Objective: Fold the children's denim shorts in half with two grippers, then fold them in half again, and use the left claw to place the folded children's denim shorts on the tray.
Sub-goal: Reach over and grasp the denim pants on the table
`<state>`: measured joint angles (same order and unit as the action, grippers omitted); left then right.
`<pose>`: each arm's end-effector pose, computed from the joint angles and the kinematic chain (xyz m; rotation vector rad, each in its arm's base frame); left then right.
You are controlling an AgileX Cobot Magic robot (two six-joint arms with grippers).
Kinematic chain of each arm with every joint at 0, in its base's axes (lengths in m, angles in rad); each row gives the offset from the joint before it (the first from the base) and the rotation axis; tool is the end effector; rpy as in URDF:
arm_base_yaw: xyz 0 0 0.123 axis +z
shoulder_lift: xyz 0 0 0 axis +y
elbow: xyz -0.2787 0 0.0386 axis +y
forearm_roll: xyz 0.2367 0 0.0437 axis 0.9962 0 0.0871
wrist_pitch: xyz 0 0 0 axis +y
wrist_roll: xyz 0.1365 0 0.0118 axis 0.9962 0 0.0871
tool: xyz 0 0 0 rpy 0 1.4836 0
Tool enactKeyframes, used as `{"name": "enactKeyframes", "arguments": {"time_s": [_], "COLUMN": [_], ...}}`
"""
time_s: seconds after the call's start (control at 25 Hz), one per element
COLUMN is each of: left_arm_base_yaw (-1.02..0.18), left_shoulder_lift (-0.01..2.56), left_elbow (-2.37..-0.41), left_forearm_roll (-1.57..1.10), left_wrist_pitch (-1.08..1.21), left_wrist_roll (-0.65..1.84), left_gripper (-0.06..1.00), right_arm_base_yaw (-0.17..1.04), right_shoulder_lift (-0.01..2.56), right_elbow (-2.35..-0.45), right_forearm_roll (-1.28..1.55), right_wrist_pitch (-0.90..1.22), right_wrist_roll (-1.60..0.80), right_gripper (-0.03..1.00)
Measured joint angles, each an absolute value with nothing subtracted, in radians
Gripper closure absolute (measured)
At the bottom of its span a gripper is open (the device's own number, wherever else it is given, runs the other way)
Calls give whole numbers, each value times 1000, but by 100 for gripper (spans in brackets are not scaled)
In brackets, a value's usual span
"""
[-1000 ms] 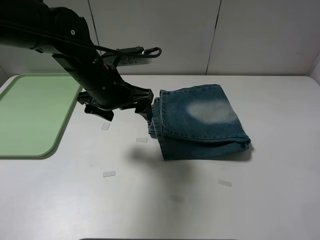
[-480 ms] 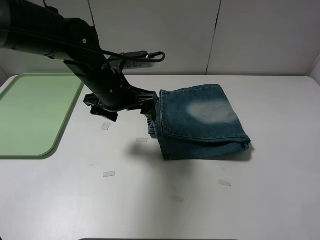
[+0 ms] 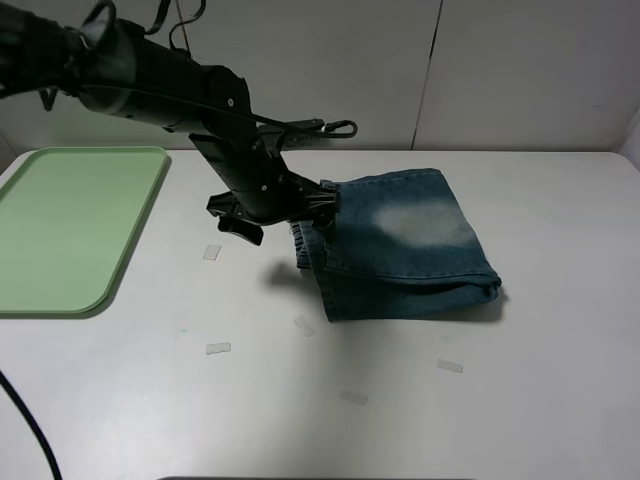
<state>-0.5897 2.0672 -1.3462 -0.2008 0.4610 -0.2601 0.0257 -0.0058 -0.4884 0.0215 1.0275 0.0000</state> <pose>0.3562 -0.2530 0.1054 0.2335 2.7203 -0.4376 0.0322 0.0034 0.2515 -0.0264 2.0168 0.0420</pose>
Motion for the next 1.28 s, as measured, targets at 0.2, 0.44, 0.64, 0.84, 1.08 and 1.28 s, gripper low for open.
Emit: {"name": "enactKeyframes", "arguments": {"time_s": [0.2,0.44,0.64,0.84,1.08,1.28], "left_arm_base_yaw": [-590,-602,-620,-634,-645,-645], "left_shoulder_lift": [2155,2216,2235,2249,2255,2262], "left_elbow": [-1408,-1461,-1470,-1474,-1476,-1476], "left_forearm_roll": [-243,-253,-253,-260,-270,-272], "left_wrist_pitch": [461,444,400,343,290,271], "left_wrist_roll": [-258,-254,-256,-259,-259,-259], "left_gripper": [-5,-5,-5,-5,-2,11], "right_arm_base_yaw": [26,26,26,26,26,26], "right_shoulder_lift": [-6,-6,-6,-6,-6,-6], "right_elbow": [-488,-488,-488,-488,-488,-488], "right_forearm_roll": [21,21,21,21,21,21], "right_wrist_pitch": [1027,1027,1027,1027,1027,1027], "right_wrist_roll": [0,0,0,0,0,0], "right_gripper": [27,27,27,27,27,27]}}
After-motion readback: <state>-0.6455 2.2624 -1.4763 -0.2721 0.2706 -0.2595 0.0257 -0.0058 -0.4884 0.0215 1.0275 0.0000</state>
